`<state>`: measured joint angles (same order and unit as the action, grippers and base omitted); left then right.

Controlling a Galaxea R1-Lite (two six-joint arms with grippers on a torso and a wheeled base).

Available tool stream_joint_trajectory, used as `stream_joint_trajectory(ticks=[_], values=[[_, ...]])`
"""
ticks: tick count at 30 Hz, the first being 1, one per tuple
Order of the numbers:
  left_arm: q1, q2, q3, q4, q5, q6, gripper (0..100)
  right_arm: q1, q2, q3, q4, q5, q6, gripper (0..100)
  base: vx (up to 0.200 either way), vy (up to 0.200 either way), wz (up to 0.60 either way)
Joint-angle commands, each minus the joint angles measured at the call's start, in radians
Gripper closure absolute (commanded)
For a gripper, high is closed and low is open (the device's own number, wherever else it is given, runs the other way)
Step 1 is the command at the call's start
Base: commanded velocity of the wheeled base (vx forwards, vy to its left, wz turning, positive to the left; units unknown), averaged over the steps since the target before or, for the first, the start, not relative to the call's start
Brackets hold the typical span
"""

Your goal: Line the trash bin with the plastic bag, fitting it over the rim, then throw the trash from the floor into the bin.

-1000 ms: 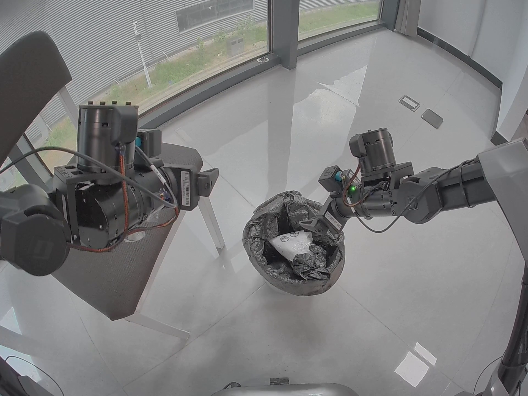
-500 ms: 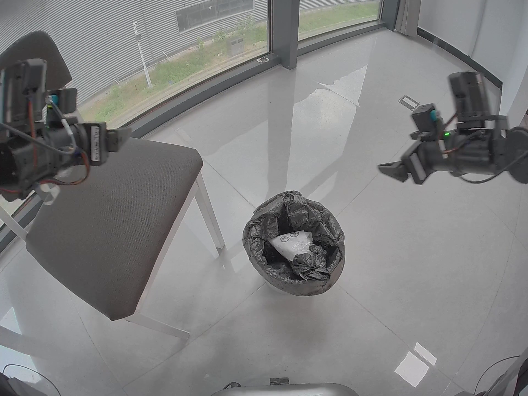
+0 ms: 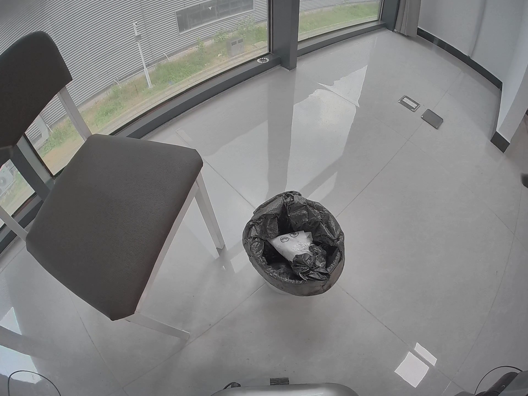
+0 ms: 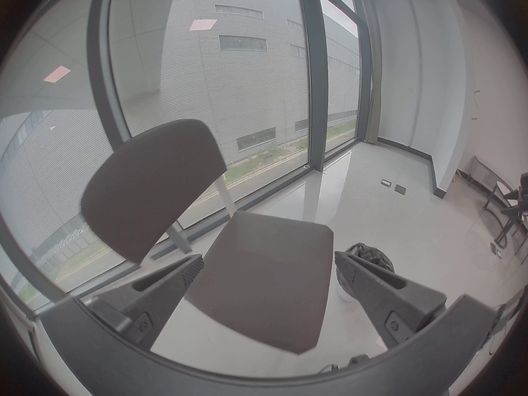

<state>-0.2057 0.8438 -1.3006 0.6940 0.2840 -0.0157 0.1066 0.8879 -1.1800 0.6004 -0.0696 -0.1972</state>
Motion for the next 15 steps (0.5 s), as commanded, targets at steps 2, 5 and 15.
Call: stream_joint_trajectory(ticks=[2,5,15], values=[[0.088,-0.505,-0.207,0.561,-0.005,-0.085,0,-0.085,-0.693,0.194,0.4,0.004,0.11,0,0.0,0.0,0.0],[0.111,-0.539,-0.212,0.602,-0.003,-0.087,0,-0.093,-0.764,0.235,0.415,-0.001,0.113,0,0.0,0.0,0.0],[0.206,-0.651,-0.223,0.74,-0.003,-0.085,0,-0.113,-0.88,0.465,0.348,0.005,0.174,0,0.0,0.0,0.0]])
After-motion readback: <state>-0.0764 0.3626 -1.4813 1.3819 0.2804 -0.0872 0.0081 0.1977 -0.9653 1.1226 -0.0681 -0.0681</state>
